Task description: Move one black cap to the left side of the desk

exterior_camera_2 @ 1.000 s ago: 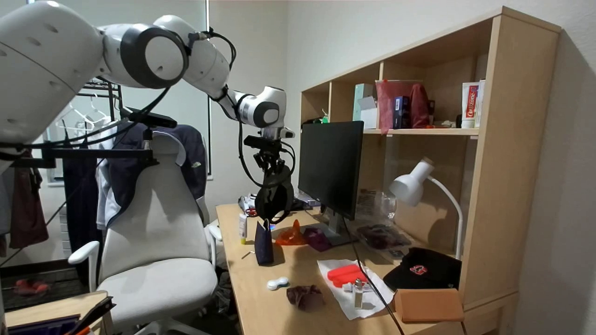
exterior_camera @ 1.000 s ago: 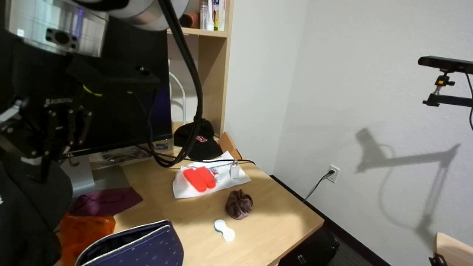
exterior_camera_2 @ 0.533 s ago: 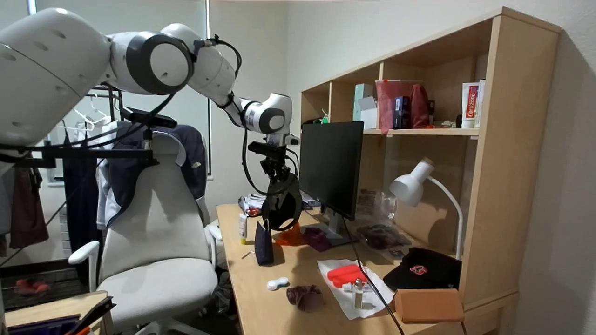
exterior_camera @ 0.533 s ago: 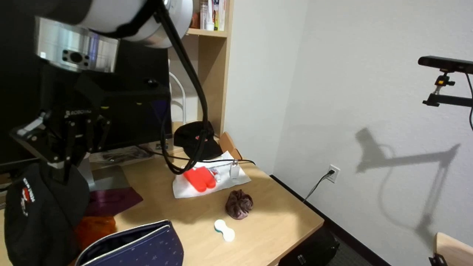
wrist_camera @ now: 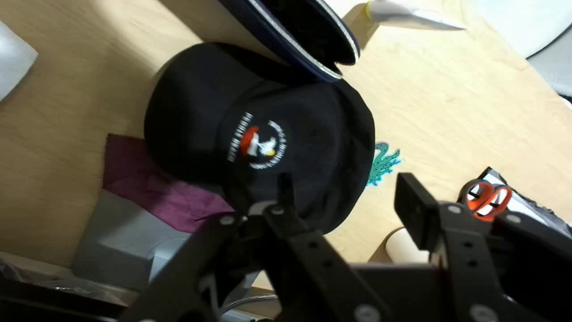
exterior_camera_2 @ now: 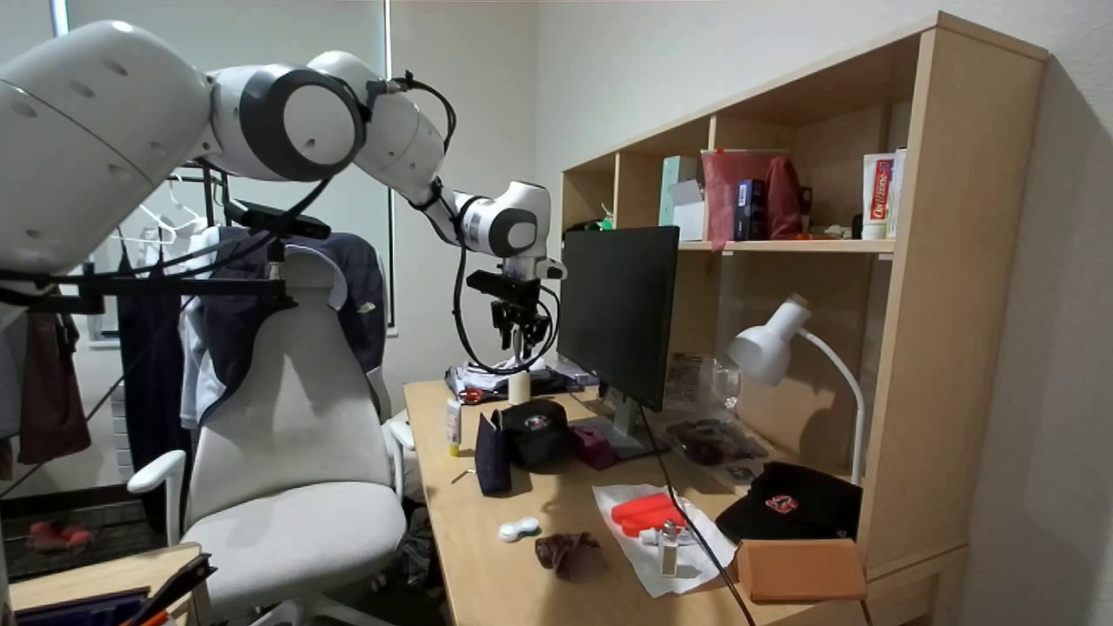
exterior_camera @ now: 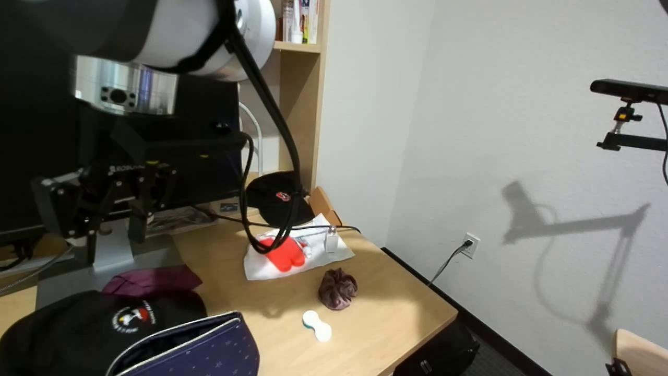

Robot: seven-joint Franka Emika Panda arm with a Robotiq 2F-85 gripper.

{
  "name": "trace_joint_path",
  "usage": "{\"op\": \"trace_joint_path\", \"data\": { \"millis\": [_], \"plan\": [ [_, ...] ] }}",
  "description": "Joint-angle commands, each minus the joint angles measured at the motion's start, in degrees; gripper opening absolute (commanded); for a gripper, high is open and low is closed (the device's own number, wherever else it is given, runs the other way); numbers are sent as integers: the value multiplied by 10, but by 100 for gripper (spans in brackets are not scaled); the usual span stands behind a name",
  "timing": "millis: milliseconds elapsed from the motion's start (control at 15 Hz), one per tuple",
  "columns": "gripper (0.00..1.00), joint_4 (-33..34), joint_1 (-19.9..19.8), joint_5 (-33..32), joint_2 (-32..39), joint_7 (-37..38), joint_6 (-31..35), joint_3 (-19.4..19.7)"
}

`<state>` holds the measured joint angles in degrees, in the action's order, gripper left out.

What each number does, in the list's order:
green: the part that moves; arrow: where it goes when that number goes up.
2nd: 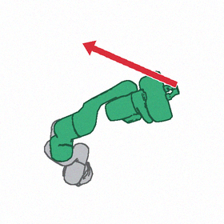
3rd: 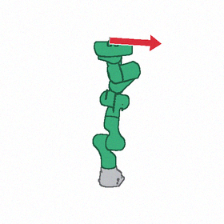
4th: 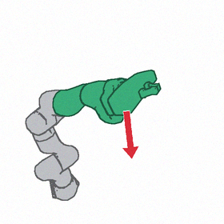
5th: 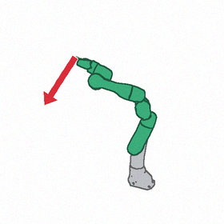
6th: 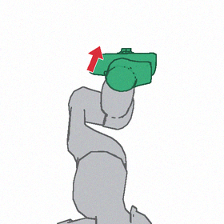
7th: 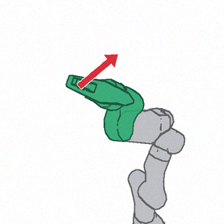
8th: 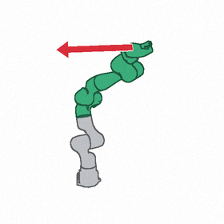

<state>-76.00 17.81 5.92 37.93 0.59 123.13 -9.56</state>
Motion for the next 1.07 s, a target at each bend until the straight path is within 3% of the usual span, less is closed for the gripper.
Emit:
{"op": "trace_joint_path", "data": {
  "millis": [0,133,600,800,1000],
  "plan": [
    [92,-10,9,-32,-25,47,-3,16],
    [99,-29,14,-54,-55,71,-3,28],
    [100,-161,18,-132,-246,150,-50,47],
    [100,-217,0,-153,-329,154,-84,37],
    [100,-293,-29,-132,-413,155,-73,33]
  ]
}}
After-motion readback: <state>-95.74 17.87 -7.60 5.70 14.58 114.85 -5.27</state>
